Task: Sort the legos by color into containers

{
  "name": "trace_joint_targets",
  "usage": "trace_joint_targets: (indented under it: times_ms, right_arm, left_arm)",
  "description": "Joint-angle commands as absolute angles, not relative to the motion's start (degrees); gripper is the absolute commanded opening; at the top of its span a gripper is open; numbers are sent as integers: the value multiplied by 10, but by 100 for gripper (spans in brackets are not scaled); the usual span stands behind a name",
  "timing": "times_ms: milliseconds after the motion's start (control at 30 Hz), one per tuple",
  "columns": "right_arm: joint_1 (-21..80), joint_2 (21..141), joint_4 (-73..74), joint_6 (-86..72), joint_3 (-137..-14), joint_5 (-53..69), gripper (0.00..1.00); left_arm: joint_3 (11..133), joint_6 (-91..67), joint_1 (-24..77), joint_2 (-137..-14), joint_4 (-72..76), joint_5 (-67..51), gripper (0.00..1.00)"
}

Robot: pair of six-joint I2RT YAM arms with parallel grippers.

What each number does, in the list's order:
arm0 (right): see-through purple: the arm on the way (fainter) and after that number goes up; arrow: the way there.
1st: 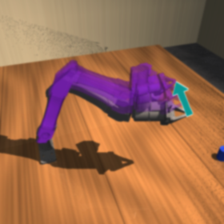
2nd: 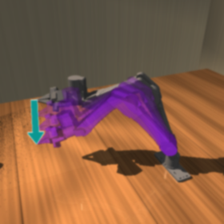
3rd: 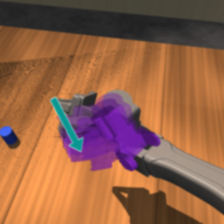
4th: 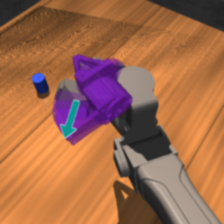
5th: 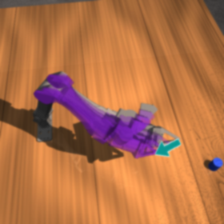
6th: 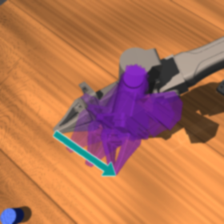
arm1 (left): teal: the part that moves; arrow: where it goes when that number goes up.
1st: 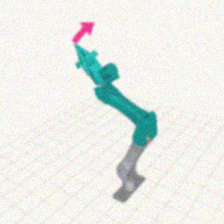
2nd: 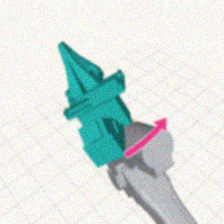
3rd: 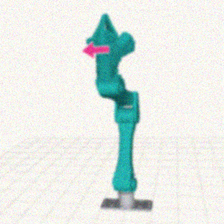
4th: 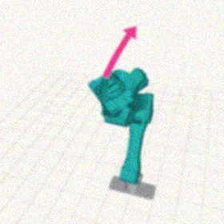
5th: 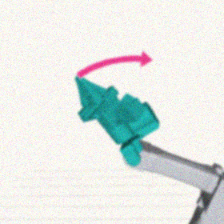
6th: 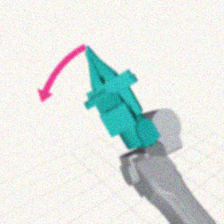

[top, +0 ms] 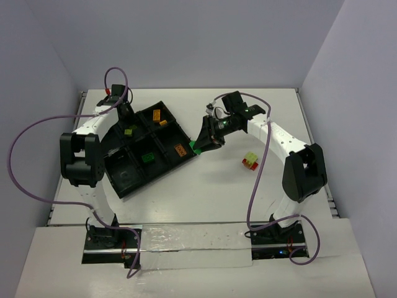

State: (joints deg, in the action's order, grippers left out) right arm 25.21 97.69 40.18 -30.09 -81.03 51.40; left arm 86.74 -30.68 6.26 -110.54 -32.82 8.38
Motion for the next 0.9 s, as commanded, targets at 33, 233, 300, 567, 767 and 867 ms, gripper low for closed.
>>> trace_joint_targets:
  times_ms: [33,233,300,567,767,867]
  right_arm:
    - [258,976,409,-290,-833,514,8]
    - [272,981,410,-291,-848,501,8]
    - [289,990,410,-301,-864,476,8]
    - [387,1055,414,-325,-987,363,9]
    - [440,1155,442,-324,-1142,281,10]
    - [453,1203,433,-331,-1177,247,10]
  left_arm:
    - [894,-300,60,-1101,-321,90,34]
    - [896,-287,60,-1082,-326,88,67]
    - [901,-282,60,-1069,-331,90,73]
    - [934,-273,60,-985,-368,83,75]
    - [920,-308,59,-875,-388,134,81]
    - [898,-334,58,-830,-401,153,86]
